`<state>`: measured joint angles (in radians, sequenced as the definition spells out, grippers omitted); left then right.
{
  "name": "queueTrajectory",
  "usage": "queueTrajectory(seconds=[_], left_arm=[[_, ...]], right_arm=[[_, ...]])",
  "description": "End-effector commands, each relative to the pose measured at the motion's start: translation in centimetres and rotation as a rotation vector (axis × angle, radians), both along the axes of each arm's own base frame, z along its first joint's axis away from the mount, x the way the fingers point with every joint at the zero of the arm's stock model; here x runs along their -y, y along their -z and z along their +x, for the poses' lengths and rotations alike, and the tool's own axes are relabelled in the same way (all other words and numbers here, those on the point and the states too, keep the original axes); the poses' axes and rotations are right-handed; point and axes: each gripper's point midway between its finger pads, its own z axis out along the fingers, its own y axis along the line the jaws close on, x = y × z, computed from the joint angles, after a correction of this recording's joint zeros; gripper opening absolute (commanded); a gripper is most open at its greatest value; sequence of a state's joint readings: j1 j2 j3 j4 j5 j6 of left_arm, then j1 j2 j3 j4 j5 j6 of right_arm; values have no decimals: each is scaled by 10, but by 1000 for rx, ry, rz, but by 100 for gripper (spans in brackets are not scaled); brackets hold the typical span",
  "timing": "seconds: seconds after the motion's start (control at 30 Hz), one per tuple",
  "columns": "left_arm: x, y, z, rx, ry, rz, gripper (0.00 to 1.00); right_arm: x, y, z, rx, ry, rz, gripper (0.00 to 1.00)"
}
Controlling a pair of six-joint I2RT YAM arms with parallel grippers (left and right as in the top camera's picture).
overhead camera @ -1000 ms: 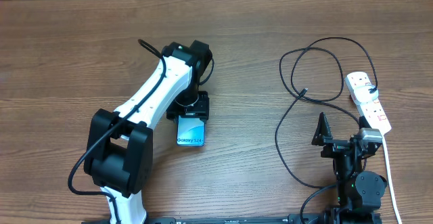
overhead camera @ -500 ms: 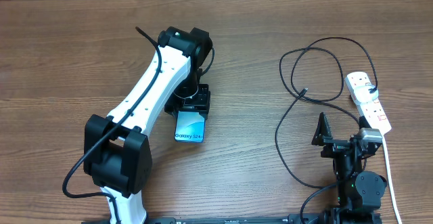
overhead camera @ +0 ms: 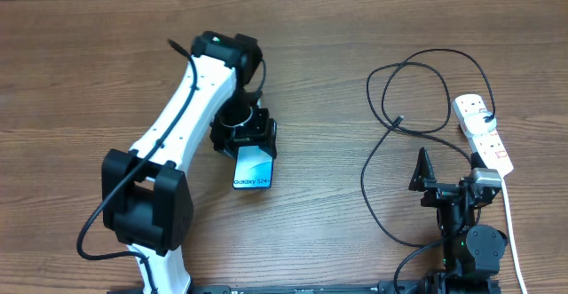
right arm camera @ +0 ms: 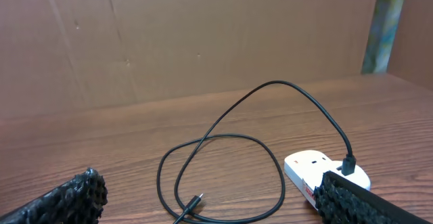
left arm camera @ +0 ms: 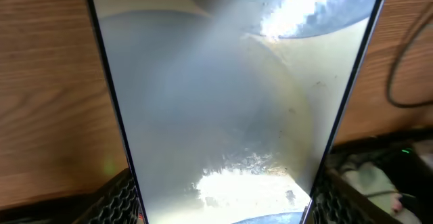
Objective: Plug charger to phone and switch on socket
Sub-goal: 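Lift the phone with the left gripper and tilt it upright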
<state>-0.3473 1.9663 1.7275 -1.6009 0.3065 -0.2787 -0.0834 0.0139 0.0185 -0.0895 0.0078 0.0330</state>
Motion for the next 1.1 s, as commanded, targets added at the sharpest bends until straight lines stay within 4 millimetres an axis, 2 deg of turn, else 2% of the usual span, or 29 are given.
queueTrajectory(seconds=[0.0,0.3,0.6,0.77,1.07], left_arm=[[10,-12,5,-15,-28,-122,45],[5,-22,7,-67,-124,-213,44],[13,-34,0,-125,-159,-299,44],[23,-41,0,-142,-179,-370,44],[25,-42,0,-144,-182,-379,44]], right_arm=[[-1,2,0,1,-5,-2,100],[-1,2,0,1,-5,-2,100],[-1,2,0,1,-5,-2,100],[-1,2,0,1,-5,-2,100],[-1,2,0,1,-5,-2,100]])
